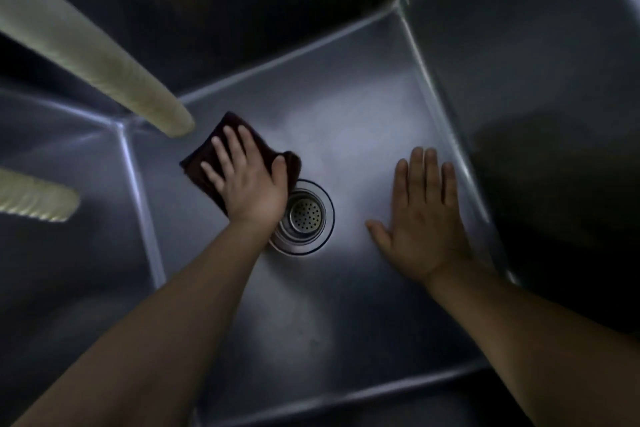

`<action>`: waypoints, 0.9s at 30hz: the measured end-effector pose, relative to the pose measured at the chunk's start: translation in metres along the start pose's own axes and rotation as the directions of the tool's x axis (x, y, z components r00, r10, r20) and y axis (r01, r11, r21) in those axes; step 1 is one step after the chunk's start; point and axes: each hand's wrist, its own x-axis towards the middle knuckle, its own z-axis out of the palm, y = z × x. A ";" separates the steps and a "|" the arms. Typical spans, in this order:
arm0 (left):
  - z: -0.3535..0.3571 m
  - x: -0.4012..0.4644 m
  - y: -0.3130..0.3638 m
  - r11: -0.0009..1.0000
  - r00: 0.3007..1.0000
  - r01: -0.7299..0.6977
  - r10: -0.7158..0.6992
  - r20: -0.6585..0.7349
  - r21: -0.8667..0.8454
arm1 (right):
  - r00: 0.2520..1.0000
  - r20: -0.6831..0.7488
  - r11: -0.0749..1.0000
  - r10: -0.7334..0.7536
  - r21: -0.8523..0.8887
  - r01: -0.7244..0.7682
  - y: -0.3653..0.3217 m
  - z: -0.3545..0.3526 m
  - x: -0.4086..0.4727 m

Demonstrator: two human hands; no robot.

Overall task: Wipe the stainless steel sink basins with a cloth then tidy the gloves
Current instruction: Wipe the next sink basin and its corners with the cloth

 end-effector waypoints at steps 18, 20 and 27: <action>0.006 -0.045 0.109 0.750 0.744 -0.661 0.654 0.135 0.013 | 0.998 -0.064 0.926 0.001 0.377 0.023 0.007 -0.003 -0.011; -0.008 -0.048 0.090 0.729 0.715 -0.663 0.684 0.143 -0.171 | 0.996 -0.035 0.850 0.081 0.524 -0.051 0.008 -0.008 -0.015; -0.031 -0.070 -0.050 0.992 0.989 -0.119 0.122 0.084 -0.044 | 0.987 -0.159 0.967 -0.012 0.250 0.052 -0.025 -0.037 0.019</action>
